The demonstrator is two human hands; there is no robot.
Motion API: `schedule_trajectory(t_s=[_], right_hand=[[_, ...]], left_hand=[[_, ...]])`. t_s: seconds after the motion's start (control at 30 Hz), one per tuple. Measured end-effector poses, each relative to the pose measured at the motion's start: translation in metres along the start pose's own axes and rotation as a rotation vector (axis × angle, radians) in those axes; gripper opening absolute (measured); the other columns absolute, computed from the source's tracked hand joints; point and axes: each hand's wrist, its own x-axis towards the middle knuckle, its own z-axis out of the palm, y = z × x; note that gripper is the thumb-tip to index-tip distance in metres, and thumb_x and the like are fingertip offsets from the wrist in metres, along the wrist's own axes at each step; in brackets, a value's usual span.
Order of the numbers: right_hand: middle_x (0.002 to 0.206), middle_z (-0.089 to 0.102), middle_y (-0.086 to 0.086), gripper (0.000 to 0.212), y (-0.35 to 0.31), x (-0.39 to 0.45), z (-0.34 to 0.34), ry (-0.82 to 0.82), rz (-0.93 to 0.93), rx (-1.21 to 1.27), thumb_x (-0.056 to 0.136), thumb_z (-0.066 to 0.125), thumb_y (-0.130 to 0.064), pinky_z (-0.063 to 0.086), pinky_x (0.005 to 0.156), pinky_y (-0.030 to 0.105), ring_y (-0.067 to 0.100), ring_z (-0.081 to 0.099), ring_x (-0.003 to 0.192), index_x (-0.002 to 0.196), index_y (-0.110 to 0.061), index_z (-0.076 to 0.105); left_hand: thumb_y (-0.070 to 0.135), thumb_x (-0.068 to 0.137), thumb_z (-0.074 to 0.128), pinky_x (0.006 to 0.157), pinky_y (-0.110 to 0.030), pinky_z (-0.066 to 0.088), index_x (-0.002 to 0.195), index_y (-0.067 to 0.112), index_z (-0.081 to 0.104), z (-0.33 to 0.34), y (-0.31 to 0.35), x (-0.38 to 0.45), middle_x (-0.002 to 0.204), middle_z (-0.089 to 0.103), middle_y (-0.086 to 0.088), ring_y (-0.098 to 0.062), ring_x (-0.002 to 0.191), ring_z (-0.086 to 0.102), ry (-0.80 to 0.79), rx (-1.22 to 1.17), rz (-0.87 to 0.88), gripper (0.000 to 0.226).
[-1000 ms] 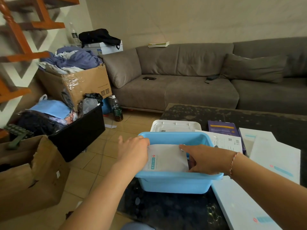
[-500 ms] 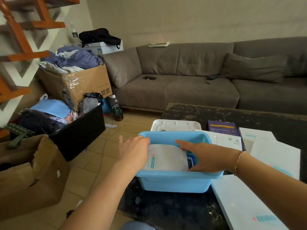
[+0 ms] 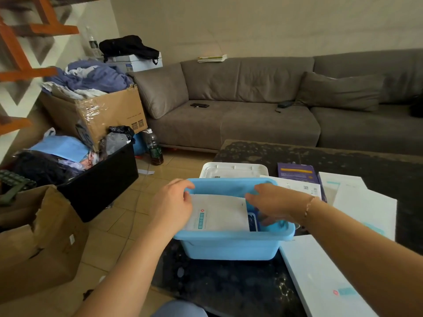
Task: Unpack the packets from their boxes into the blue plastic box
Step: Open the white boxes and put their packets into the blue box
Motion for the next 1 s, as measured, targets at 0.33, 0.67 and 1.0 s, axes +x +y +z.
schedule_trajectory(t_s=[0.33, 0.67, 1.0], right_hand=[[0.122, 0.064, 0.012, 0.039, -0.006, 0.041, 0.03, -0.143, 0.323, 1.027, 0.097, 0.052, -0.043, 0.05, 0.095, 0.049, 0.033, 0.062, 0.111, 0.124, -0.015, 0.056], [0.117, 0.065, 0.011, 0.048, 0.004, 0.05, 0.026, -0.053, 0.354, 1.053, 0.084, 0.069, -0.049, 0.053, 0.088, 0.049, 0.033, 0.064, 0.102, 0.116, -0.017, 0.056], [0.112, 0.07, 0.011, 0.041, 0.009, 0.048, 0.037, -0.009, 0.314, 1.06, 0.085, 0.067, -0.05, 0.051, 0.093, 0.054, 0.035, 0.066, 0.102, 0.115, -0.023, 0.062]], left_hand=[[0.008, 0.096, 0.055, 0.073, -0.008, 0.032, 0.101, 0.023, 0.067, 0.006, -0.011, 0.004, 0.119, 0.057, 0.009, -0.004, 0.105, 0.048, -0.027, -0.277, -0.022, 0.02], [0.006, 0.094, 0.058, 0.071, -0.006, 0.032, 0.104, 0.025, 0.066, 0.011, -0.015, 0.005, 0.118, 0.055, 0.012, -0.006, 0.109, 0.049, 0.01, -0.246, -0.009, 0.022], [0.003, 0.095, 0.054, 0.069, -0.006, 0.033, 0.096, 0.025, 0.066, 0.013, -0.015, 0.006, 0.116, 0.058, 0.009, -0.006, 0.106, 0.05, 0.052, -0.292, -0.018, 0.025]])
